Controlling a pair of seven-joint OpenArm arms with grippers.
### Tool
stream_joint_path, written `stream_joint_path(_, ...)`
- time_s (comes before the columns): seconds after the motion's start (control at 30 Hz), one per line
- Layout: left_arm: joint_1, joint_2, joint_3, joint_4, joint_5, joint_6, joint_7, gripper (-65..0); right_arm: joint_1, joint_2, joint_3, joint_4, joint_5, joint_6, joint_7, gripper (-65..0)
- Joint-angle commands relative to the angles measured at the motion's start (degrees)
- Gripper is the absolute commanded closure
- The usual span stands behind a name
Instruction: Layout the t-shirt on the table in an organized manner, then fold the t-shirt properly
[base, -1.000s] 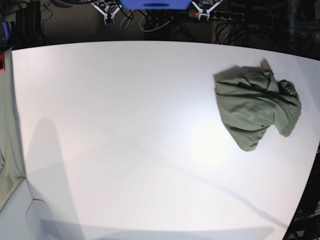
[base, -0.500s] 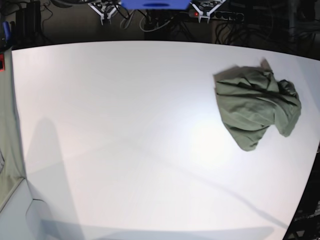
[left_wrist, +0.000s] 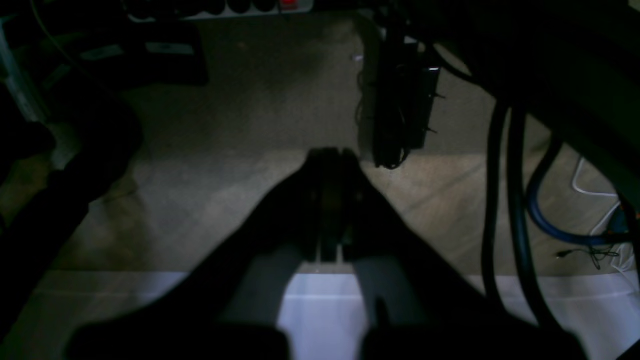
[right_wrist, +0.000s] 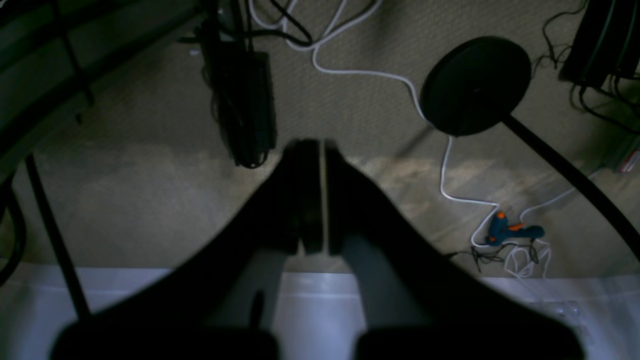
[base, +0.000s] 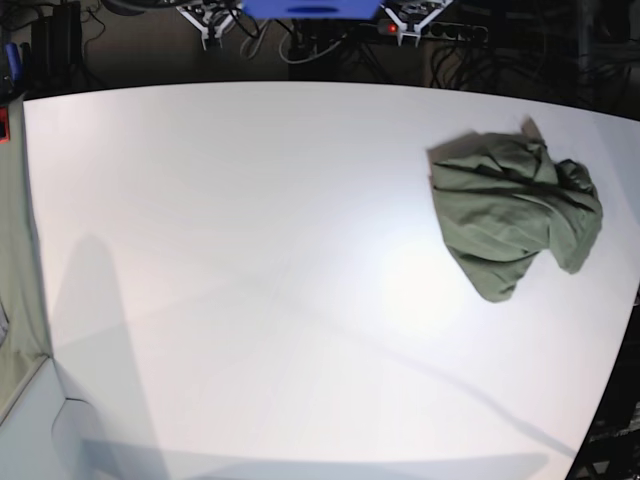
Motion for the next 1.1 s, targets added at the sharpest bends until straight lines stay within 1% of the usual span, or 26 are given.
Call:
stream_joint_path(0.0,0.2,0.2,0.0,0.1,-0.1,0.4,-0.1,-0.1,-0.1,0.1,-0.1,0.1,-0.2,0.3,0.1,0.0)
stream_joint_path(0.37,0.3,-0.1,0.0,0.2,-0.1,0.4,-0.1,-0.1,-0.1,0.2,0.1,0.1,-0.2,0.3,0.5,0.0)
stream_joint_path(0.5,3.1,-0.3,-0.1,5.2,-0.1,0.4,-0.1,-0.1,-2.5,0.4,0.2,4.6,-0.2,0.3,0.2,0.0)
stream_joint_path(0.7,9.8,-0.3,-0.1,16.4,-0.1,0.3,0.0,-0.1,-11.3,1.0,0.2,18.2,-0.2,0.3,0.0,0.0)
stream_joint_path(0.77,11.9,-0.3,-0.1,19.5,-0.1,0.3,0.2,-0.1,-14.6,1.9,0.2,22.4,-0.2,0.3,-0.3,0.0)
stream_joint_path(0.97,21.5,-2.2,-0.2,34.1,-0.2,0.1,0.1,-0.1,-25.3,4.6,0.3,41.8,0.1,0.3,-3.1,0.0)
stream_joint_path(1.07,26.4,-3.9,-0.2,43.0,-0.2,0.1,0.3,-0.1,-30.1,5.9,0.3,52.7,0.1,0.3,-5.6,0.0)
